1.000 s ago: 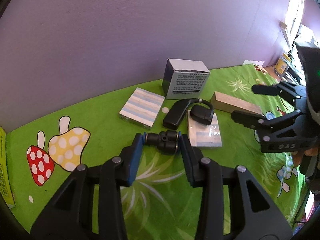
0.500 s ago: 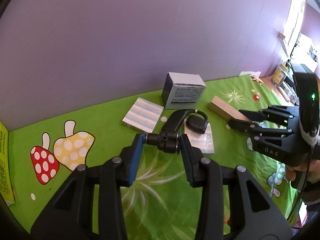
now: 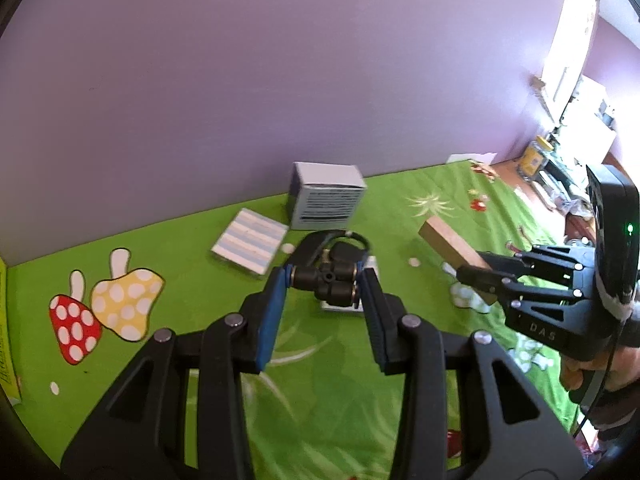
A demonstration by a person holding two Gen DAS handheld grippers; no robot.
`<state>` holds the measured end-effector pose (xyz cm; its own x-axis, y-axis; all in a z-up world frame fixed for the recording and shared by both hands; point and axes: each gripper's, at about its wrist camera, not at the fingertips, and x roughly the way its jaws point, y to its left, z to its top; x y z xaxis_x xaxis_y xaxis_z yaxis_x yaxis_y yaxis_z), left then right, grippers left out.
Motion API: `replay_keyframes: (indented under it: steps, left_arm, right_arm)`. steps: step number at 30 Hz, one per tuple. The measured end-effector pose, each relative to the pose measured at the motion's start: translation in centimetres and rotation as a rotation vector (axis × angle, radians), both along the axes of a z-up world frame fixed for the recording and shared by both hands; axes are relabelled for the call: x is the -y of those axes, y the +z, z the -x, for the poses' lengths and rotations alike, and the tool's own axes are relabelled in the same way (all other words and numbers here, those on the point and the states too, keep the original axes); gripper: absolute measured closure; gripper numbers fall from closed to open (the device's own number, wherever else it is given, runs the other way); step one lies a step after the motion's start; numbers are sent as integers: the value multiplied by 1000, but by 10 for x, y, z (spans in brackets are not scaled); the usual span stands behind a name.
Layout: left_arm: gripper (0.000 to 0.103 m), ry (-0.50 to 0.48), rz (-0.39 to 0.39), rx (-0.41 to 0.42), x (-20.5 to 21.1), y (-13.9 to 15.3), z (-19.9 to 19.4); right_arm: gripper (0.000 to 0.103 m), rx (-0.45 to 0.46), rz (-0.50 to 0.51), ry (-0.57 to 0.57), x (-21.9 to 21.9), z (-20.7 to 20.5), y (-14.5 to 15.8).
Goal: Organize objects
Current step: 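Carry the black connector and wooden block over the storage box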
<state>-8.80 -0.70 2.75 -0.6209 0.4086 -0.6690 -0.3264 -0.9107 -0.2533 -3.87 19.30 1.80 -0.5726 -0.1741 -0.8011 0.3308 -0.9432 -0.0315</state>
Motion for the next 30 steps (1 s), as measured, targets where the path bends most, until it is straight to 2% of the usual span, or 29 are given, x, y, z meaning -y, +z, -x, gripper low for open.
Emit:
replay_keyframes:
  steps: [7,10,12,13,19,30]
  left_arm:
    - [61,-74,-29,-12,-18,13,-10]
    - [61,-112,-29,-21,-30,23,-20]
    - [61,-138,-37,-25,-33,29,-30]
    - [61,-151,-37,-27,-37,32,-35]
    - [61,-196,-51,-26,-53,40,-63]
    - [61,-305,-135,-24,-104,43,-130]
  right_arm:
    - [82,-5,14,-48,1,-18,9]
    - [82,-5,24,-72,-13,-26,15]
    - [82,-5,28,-83,-17,-5,14]
    - [82,-5,30,-88,-19,-7,14]
    - [82,1,54,-131,-45,-38,19]
    - [82,14,67,-207,-85,-93,14]
